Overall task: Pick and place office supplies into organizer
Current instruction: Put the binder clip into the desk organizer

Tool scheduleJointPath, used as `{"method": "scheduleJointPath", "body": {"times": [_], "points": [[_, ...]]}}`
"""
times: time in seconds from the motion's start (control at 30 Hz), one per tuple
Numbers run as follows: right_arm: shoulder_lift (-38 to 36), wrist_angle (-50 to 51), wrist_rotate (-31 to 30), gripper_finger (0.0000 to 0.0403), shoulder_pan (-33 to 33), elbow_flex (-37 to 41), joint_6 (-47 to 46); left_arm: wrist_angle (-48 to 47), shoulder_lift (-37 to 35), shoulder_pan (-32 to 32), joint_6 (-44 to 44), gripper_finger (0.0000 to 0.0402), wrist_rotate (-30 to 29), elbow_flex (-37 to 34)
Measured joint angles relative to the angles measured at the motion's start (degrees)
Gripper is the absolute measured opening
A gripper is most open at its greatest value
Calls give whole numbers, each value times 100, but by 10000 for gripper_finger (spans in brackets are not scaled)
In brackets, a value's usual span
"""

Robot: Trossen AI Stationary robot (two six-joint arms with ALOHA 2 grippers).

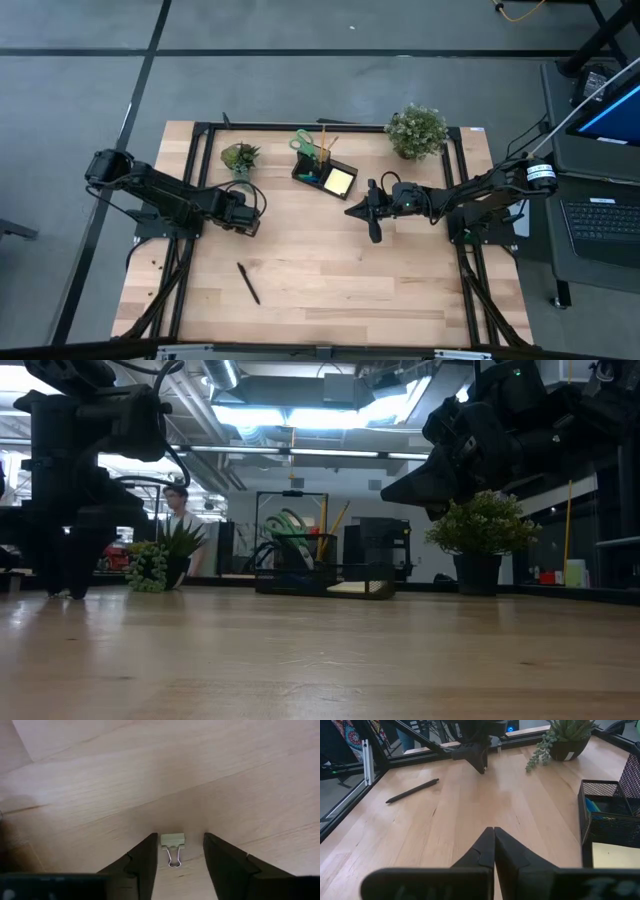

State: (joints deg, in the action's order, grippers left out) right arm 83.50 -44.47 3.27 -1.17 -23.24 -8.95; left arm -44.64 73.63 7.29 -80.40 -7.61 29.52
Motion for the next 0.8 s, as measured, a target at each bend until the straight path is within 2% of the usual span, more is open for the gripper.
{"method": "scheduleJointPath", "body": {"times": [0.37, 0.8], "points": [[0, -2, 2, 10, 0, 0, -4, -8, 2, 1, -87, 91, -87, 0], [0, 0, 2, 10, 0, 0, 2, -2, 0, 2, 9, 67, -169, 0]]}}
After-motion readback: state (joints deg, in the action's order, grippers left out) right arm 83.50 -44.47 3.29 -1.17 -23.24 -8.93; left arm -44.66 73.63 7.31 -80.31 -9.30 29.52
